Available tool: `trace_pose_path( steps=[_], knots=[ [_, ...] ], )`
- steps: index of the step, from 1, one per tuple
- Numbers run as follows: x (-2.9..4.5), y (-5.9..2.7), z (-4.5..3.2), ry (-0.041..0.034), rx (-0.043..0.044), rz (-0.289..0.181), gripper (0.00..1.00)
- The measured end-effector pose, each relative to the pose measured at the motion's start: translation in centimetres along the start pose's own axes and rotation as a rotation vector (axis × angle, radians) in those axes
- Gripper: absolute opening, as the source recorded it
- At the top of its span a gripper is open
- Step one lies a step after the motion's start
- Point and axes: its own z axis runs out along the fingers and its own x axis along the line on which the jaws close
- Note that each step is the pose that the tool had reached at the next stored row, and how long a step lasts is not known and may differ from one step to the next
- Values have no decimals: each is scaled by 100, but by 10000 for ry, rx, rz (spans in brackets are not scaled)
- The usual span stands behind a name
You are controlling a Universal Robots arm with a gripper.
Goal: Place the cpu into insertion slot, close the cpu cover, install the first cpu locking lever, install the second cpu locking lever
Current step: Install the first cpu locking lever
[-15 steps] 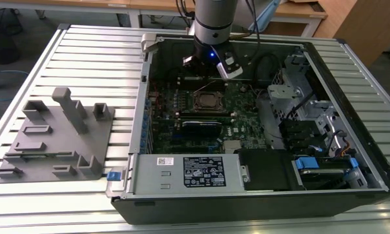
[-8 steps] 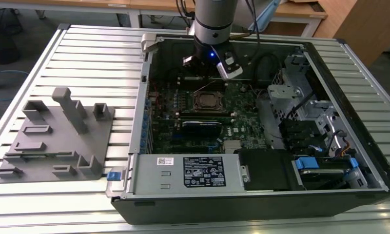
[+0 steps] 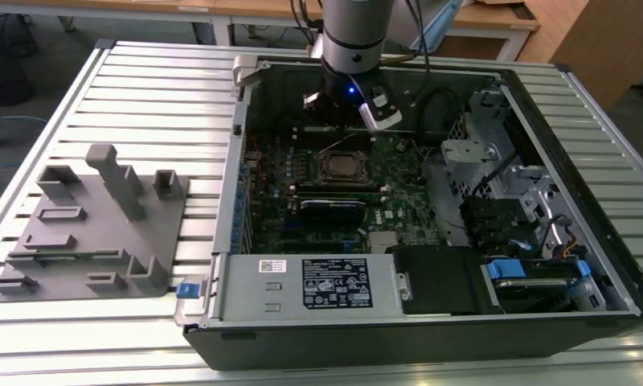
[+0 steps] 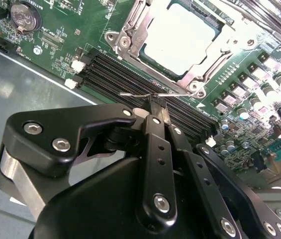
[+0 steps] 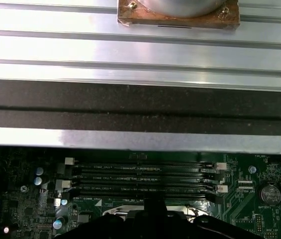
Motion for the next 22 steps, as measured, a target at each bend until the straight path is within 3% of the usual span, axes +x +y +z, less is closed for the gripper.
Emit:
trace_pose_path(
  steps=[22],
  knots=[
    [-3,4,45,0,-1,-1,11]
  ],
)
